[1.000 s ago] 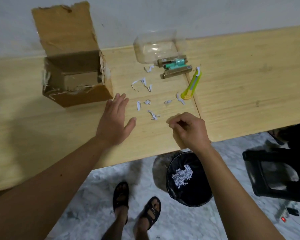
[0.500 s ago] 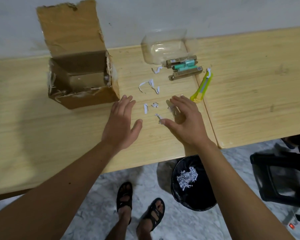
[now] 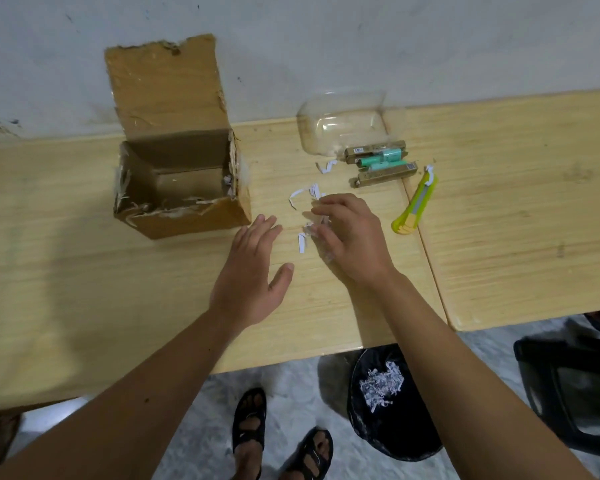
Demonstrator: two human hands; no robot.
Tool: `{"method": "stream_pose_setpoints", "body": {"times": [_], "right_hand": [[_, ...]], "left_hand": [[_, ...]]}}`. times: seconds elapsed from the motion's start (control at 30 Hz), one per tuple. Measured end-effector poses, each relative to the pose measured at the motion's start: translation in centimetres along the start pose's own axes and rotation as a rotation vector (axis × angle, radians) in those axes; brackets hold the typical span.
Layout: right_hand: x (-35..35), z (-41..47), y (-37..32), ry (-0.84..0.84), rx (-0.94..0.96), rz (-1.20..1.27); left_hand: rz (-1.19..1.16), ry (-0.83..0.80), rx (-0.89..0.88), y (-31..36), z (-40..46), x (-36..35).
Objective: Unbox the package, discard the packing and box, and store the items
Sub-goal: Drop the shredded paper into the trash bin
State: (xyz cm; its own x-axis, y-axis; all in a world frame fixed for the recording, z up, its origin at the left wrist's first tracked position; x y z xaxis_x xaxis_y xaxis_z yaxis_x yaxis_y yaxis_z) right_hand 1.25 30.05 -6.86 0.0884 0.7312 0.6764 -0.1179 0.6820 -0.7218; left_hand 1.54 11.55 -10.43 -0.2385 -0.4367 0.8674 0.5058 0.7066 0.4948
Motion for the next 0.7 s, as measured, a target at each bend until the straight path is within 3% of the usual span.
{"method": "stream_pose_setpoints", "body": {"times": [0.13,0.3,0.57,0.7], "right_hand": [[-0.3,3.0,0.4,-0.002,-0.012,-0.046],[-2.0,4.8,2.1,-0.205,-0.132,-0.033],[-0.8,3.1,1.1,-0.151,0.0,0.066],[-1.7,3.8,0.9,-0.201,0.057,0.089]], "left_hand": [[0.001,0.048,-0.036,0.0,-0.3,0.1],[-0.02,0.062,-0.048,-0.1,-0.5,0.1],[-0.06,0.034,-0.012,-0.2,-0.3,0.1],[-0.055,0.028,-0.015,-0.3,-0.4,-0.1]]}}
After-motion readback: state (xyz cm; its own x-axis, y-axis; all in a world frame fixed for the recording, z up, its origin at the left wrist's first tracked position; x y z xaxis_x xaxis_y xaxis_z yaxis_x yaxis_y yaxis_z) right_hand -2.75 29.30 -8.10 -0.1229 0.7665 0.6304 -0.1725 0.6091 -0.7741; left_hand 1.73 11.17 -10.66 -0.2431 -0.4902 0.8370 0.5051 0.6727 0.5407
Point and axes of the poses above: each hand's wrist, its own z-axis towards the middle knuckle, its own x-axis out of the back of the hand, y = z × x, the point moved 8 cm from there along z, towards the middle knuckle, and after that the axes turned 8 degrees about -y, right-handed, at the moved point
